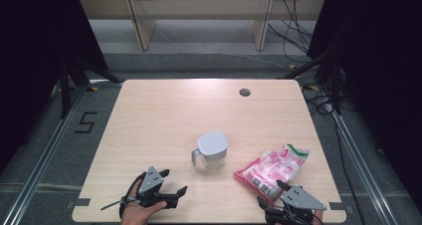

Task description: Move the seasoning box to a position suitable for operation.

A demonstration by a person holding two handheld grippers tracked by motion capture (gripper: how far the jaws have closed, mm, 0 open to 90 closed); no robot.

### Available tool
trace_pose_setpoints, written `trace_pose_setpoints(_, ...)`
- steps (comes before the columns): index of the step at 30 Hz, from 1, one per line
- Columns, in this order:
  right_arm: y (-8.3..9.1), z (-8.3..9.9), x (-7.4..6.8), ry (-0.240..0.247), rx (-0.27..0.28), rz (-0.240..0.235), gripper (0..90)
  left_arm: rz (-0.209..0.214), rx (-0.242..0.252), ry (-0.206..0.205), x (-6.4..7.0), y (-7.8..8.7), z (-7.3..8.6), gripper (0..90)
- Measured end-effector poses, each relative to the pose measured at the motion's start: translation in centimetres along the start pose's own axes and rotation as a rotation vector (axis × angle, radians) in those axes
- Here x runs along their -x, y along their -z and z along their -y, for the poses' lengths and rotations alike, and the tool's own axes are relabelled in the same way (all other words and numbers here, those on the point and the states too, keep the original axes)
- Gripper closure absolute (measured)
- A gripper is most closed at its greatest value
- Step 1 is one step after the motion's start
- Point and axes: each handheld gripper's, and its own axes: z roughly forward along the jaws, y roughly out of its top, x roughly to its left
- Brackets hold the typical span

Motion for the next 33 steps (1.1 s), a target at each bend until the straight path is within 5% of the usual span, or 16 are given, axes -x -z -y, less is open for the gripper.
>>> trace_pose_setpoints(1,0.0,0.0,-0.1,-0.011,-0.002,0.002,20.1,-0.003,-0.01,-0.065,-0.4,0.1,-0.1,14.7)
trace_pose_setpoints(2,0.0,0.0,0.0,-0.009,-0.002,0.003,20.1,0.0,0.003,-0.009,0.0,0.0,0.0,14.6)
trace_pose_setpoints(3,0.0,0.0,0.0,-0.008,-0.001,0.003,20.1,-0.004,0.01,-0.001,0.0,-0.1,0.0,14.6)
trace_pose_setpoints(24,0.2,-0.2,-0.1,-0.002,0.04,-0.004,22.0,-0.007,0.035,-0.07,0.3,-1.0,-1.9,18.6)
trace_pose_setpoints(33,0.2,-0.3,-0.1,-0.006,0.035,-0.008,22.0,0.031,0.062,-0.081,-0.7,-2.7,-4.0,39.5)
